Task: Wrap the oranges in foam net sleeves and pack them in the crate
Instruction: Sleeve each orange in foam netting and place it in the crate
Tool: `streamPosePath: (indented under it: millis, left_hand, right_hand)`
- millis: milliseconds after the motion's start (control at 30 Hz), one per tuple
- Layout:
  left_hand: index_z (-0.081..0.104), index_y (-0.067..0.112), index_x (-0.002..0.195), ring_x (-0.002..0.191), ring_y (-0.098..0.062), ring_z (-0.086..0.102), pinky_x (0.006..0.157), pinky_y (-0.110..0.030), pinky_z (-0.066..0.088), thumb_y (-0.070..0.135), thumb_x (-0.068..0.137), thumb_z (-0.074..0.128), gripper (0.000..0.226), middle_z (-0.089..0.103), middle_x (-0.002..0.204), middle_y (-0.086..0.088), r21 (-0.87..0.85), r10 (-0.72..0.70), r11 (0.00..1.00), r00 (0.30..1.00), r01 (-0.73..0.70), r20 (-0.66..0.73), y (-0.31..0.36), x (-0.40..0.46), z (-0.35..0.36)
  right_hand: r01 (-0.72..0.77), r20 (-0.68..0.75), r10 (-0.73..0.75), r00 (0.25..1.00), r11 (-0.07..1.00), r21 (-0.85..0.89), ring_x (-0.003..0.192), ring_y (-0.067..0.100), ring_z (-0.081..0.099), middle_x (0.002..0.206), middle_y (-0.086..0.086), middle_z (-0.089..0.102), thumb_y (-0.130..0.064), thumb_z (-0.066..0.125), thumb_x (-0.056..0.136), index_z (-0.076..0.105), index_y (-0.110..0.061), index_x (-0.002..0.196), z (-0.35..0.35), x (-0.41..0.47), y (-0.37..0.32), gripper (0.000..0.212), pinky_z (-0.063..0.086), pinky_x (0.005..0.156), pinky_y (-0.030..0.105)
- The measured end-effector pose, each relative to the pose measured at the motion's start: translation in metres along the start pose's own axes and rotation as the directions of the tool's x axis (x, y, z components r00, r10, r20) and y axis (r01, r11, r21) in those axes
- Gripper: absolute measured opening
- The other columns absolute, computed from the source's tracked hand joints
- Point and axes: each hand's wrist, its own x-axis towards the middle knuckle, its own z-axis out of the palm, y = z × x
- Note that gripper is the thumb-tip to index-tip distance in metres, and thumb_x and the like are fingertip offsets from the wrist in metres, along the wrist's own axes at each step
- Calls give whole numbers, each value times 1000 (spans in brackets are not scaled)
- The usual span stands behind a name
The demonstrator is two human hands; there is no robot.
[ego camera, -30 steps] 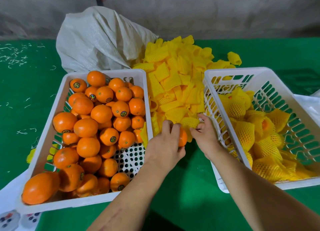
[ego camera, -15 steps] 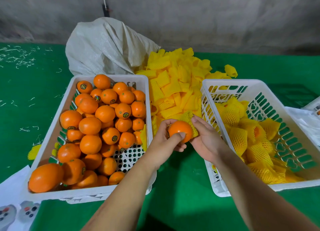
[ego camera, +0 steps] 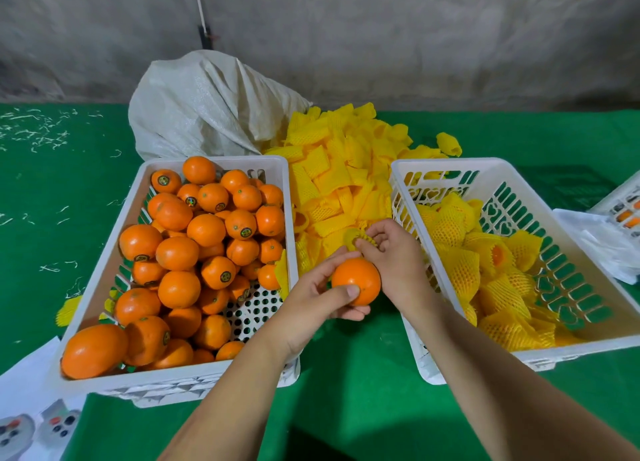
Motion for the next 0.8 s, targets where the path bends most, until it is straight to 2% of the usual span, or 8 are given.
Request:
streamPosePath:
  millis: [67, 133, 233, 333, 467, 567, 667, 800]
  left_hand:
    - [57, 17, 149, 86, -37, 77, 78, -34, 65, 19, 86, 77, 66, 66, 137, -20, -31, -31, 999, 1000, 31, -5, 2, 0, -2]
    - [52, 14, 151, 88, -36, 78, 77, -32, 65, 22, 89, 81, 69, 75, 119, -20, 5, -20, 1000, 999, 20, -30, 2, 1, 1]
    - [50, 16, 153, 88, -33, 79, 74, -27, 63, 16, 91, 80, 69, 71, 122, -13, 76, 51, 996, 984, -39, -169, -3, 6, 9]
    - [53, 21, 144, 88, -20, 78, 75, -28, 62, 14, 93, 80, 58, 62, 127, -9, 105, 162, 985, 933, -134, -322, -6, 15, 16]
    - [40, 29, 133, 115, -26, 64, 94, -48, 62, 30, 79, 83, 70, 49, 134, -11, 193, 244, 966, 857, -173, -453, -7, 21, 16]
    - [36, 37, 143, 115, -25, 67, 92, -39, 63, 33, 78, 78, 78, 56, 137, -12, 141, 191, 980, 864, -141, -467, -6, 21, 14]
    - [45, 28, 141, 100, -22, 74, 77, -36, 64, 24, 93, 79, 59, 63, 127, -15, 112, 186, 982, 895, -153, -405, -8, 20, 14]
    - [39, 20, 130, 62, -21, 67, 56, -31, 58, 26, 105, 65, 37, 70, 83, -7, 134, 146, 985, 950, -112, -276, -12, 21, 19]
  right_hand:
    - [14, 68, -13, 998, 1000, -11, 83, 7, 64, 84, -18, 65, -33, 79, 87, 62, -51, 84, -1, 0, -3, 25, 56, 76, 36]
    - [-24, 165, 16, 986, 998, 50, 90, 8, 67, 89, -19, 71, -28, 79, 90, 67, -50, 89, -7, 2, -4, 25, 57, 83, 39]
    - [-54, 256, 18, 967, 989, 136, 82, 2, 69, 83, -21, 74, -19, 73, 96, 74, -42, 97, -20, 2, -6, 24, 54, 75, 29]
    - [-2, 189, -24, 982, 991, 133, 67, -4, 62, 70, -25, 67, -19, 71, 96, 74, -38, 97, -33, -3, -11, 20, 46, 64, 12]
    - [26, 170, -67, 983, 973, 229, 86, 7, 72, 89, -14, 75, -25, 69, 91, 71, -49, 96, -25, -32, -22, 24, 57, 78, 27]
    - [77, 179, -112, 977, 979, 189, 93, 7, 72, 98, -16, 74, -20, 68, 94, 68, -47, 101, -12, -55, -25, 27, 59, 84, 31]
    - [74, 96, -106, 990, 953, 294, 88, 9, 71, 94, -13, 74, -12, 68, 96, 71, -35, 105, -14, -57, -35, 25, 58, 75, 28]
    - [136, 75, -166, 983, 942, 306, 75, 7, 68, 94, -14, 69, -24, 62, 94, 70, -44, 101, -16, -56, -53, 22, 57, 56, 23]
